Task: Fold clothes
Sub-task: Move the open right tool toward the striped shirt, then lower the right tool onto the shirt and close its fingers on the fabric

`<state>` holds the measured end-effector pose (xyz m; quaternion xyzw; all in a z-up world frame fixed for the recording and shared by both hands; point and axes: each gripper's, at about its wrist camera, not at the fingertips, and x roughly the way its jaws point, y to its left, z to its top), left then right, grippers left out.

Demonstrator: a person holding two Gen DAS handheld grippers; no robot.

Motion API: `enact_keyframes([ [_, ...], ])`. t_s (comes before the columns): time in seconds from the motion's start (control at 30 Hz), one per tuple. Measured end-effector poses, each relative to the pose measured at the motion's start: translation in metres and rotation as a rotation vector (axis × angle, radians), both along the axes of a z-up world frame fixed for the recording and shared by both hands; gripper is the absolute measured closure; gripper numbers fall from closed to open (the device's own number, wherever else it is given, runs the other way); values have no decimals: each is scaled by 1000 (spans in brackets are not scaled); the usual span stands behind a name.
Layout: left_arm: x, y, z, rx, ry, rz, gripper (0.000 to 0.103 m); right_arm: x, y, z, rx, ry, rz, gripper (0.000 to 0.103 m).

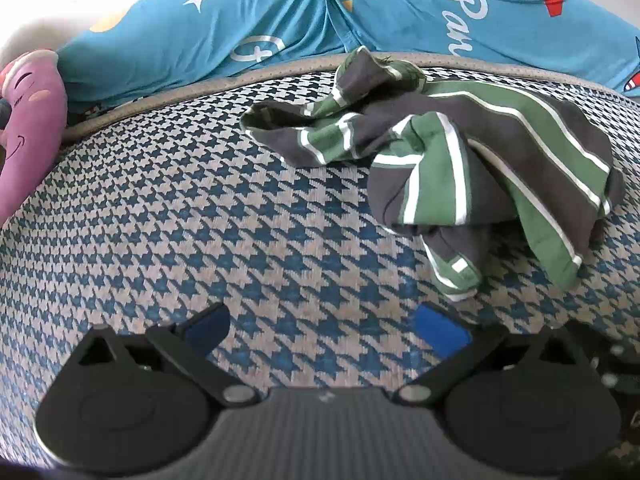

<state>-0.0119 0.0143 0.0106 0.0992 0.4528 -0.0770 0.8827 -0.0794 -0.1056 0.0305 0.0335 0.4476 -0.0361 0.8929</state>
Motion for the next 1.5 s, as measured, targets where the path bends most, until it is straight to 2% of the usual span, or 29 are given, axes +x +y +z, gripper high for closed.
enact_keyframes([
  [0.17,-3,4,4,-10,-6,-7,0,-4,1,10,-7,14,38,8],
  [0.4,1,7,14,-35,-27,-3,0,0,-11,38,10,-36,53,8],
  [0.53,5,5,18,-39,-39,-9,0,9,-15,31,-4,-52,40,11],
  [0.67,13,5,16,-47,-25,-16,0,15,-21,17,24,1,20,13],
  [1.07,24,4,16,-41,-21,-49,0,30,-23,17,59,-35,31,13],
  [1.33,37,13,16,-74,0,-60,0,42,-24,17,67,-48,30,13],
  [1.43,37,15,17,-71,-5,-76,0,46,-25,17,60,-59,35,17],
  [1.5,39,16,19,-71,-10,-84,0,47,-27,19,64,-73,37,25],
])
